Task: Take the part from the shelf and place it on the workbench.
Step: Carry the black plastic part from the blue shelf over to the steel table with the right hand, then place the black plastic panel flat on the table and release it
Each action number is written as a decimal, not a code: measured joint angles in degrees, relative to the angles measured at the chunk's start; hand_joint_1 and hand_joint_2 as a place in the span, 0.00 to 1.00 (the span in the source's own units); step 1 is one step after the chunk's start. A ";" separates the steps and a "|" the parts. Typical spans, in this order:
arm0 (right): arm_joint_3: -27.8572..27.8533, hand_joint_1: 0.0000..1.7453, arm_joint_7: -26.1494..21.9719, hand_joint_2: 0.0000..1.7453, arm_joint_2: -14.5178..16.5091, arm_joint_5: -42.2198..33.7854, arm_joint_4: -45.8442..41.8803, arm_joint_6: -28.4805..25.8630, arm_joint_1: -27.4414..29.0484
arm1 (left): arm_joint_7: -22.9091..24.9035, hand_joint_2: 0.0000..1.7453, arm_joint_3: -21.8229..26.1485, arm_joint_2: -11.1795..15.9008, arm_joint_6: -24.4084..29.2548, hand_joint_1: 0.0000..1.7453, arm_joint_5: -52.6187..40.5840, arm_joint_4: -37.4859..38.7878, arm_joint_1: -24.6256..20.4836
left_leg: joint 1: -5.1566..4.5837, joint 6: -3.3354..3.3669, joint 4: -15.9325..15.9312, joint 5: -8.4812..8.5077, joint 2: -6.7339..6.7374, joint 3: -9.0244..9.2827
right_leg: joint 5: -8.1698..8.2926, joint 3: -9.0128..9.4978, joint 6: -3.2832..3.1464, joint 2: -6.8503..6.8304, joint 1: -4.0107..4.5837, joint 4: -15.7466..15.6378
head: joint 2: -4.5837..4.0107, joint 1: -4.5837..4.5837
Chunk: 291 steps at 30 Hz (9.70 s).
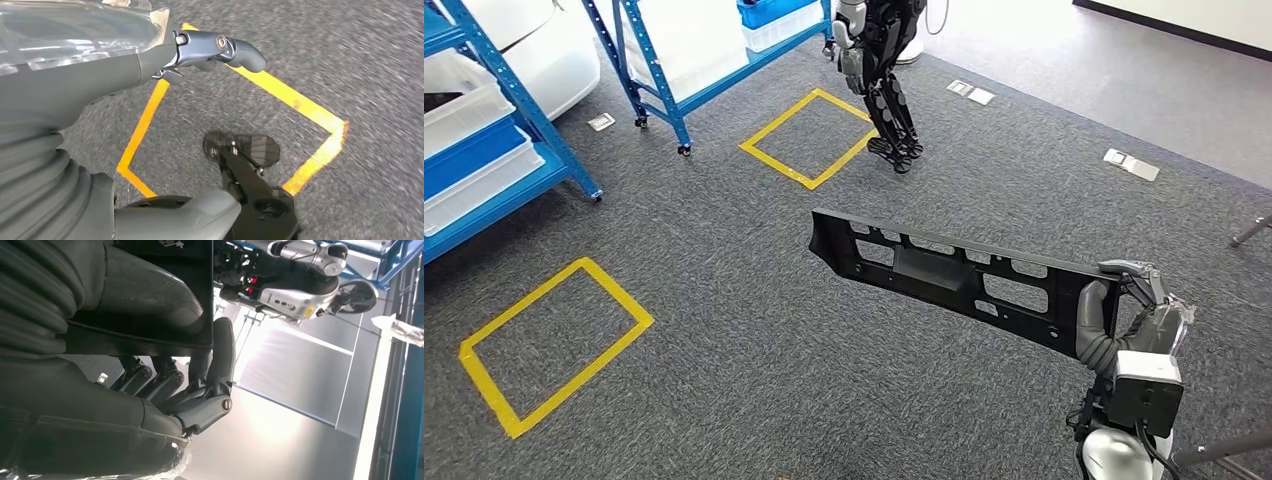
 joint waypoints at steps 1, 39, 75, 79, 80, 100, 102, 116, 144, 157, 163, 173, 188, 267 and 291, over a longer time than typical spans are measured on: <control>-0.01 1.00 -0.01 1.00 0.02 -0.01 0.00 0.01 -0.01 | 0.01 1.00 -0.01 0.05 -0.01 0.00 -0.04 0.02 0.01 | -0.11 0.14 -1.12 0.10 -0.84 0.44 | 0.23 -0.34 0.38 0.71 -0.05 -0.01 | -0.01 0.04; -4.97 1.00 2.59 1.00 -0.83 12.09 0.51 -4.58 -6.45 | 0.96 1.00 -0.01 0.19 8.31 0.00 -0.11 0.06 -0.44 | -0.71 2.35 -2.64 1.57 6.53 0.36 | -4.92 -7.89 1.23 -5.23 0.41 12.69 | -0.01 0.30; -18.95 1.00 7.28 1.00 -6.62 22.86 0.99 -12.55 -10.49 | -0.57 1.00 -1.26 0.67 6.14 0.00 -1.96 0.03 -0.54 | -1.20 2.04 -1.83 1.70 10.40 -0.61 | -2.16 -1.86 3.35 -9.01 -0.03 4.29 | -0.01 0.39; -20.54 1.00 7.24 1.00 -8.30 22.85 0.93 -13.52 -10.68 | -0.72 1.00 -1.55 1.24 5.62 0.00 -2.23 0.02 -0.70 | -1.63 0.82 -1.58 0.88 12.95 -0.01 | -0.76 0.55 2.07 -9.33 0.21 -0.42 | -0.01 0.26; -21.05 1.00 7.25 1.00 -8.82 22.81 0.83 -13.79 -10.46 | -0.76 1.00 -1.59 1.32 5.45 0.00 -2.30 0.01 -0.83 | -1.42 0.54 -1.37 0.58 12.93 0.03 | -0.68 0.53 1.76 -8.62 0.03 -0.41 | -0.01 0.22; -29.04 1.00 7.11 1.00 -9.96 24.43 -3.46 -16.43 -3.86 | -0.62 1.00 -2.55 1.93 4.69 0.00 -2.15 0.05 -0.73 | -1.14 2.91 -2.51 2.33 5.77 -0.35 | -4.93 -6.54 1.26 -4.99 0.71 11.19 | 0.00 0.67; -31.12 1.00 6.27 1.00 -9.58 23.23 -3.78 -16.45 -1.76 | -0.67 1.00 -2.57 1.92 4.40 0.00 -2.01 0.06 -0.59 | -1.13 2.81 -2.49 2.24 7.27 -0.44 | -6.01 -8.08 1.75 -5.78 0.39 14.92 | -0.01 0.68; -36.31 1.00 4.52 1.00 -8.03 21.87 -4.98 -16.51 1.57 | -0.84 1.00 -2.75 2.28 4.34 0.00 -1.92 0.05 -0.92 | -0.64 -0.32 13.72 -8.48 5.57 -5.79 | -0.07 0.45 0.21 -5.17 -0.05 -0.47 | -0.01 0.29; -44.72 1.00 2.19 1.00 -5.73 30.93 13.54 -16.58 -7.70 | 2.41 1.00 -2.92 2.46 3.40 0.00 -0.66 0.01 -1.83 | -0.63 1.20 -1.59 -0.06 10.17 0.78 | -0.66 1.55 1.44 -8.50 -0.12 -0.18 | -0.01 0.19; -46.82 1.00 8.79 1.00 -10.05 34.64 34.93 -16.75 -16.76 | 3.19 1.00 -2.92 2.56 3.23 0.00 -0.16 -0.01 -2.05 | -0.46 0.18 -2.05 0.89 9.44 0.69 | -0.59 1.27 1.09 -7.99 0.52 -0.05 | -0.01 0.14; -43.60 1.00 13.77 1.00 -12.71 36.34 41.47 -16.82 -19.33 | 3.19 1.00 -2.92 2.66 2.58 0.00 -0.08 -0.01 -2.04 | -0.91 0.12 -2.02 0.87 9.33 0.74 | -0.57 1.24 1.13 -8.04 0.39 -0.06 | 0.00 0.15; -39.18 1.00 21.44 1.00 -16.63 42.29 48.89 -16.91 -23.71 | 3.01 1.00 -2.92 2.98 1.39 0.00 -0.27 -0.01 -2.02 | -1.23 0.21 -1.98 0.81 9.26 0.71 | -0.53 1.20 1.19 -8.06 0.11 -0.06 | -0.01 0.14; -26.51 0.00 31.73 0.00 -23.39 56.99 70.61 -15.37 -40.68 | -1.37 1.00 -2.89 4.34 -5.61 0.00 0.99 -0.01 -1.78 | -1.32 0.36 -1.93 0.91 9.02 0.54 | -0.48 1.09 1.28 -8.32 0.01 -0.06 | -0.01 0.14; 2.31 0.00 4.51 0.00 -1.95 30.95 13.07 -16.14 -2.38 | -0.76 0.00 -2.55 3.19 -4.83 0.00 2.32 -0.01 -1.07 | 0.25 -0.83 9.65 -3.68 4.84 -6.65 | -2.01 2.04 0.56 -6.75 -0.36 0.01 | 0.00 0.09; 10.29 0.00 3.85 0.00 -0.29 24.56 15.92 -12.08 -3.51 | 0.06 0.00 -1.75 2.05 1.28 0.00 4.79 -0.01 -1.06 | -1.26 1.36 -1.09 3.89 -0.89 -3.42 | -2.90 2.47 2.14 -2.93 0.22 -0.07 | -0.01 0.33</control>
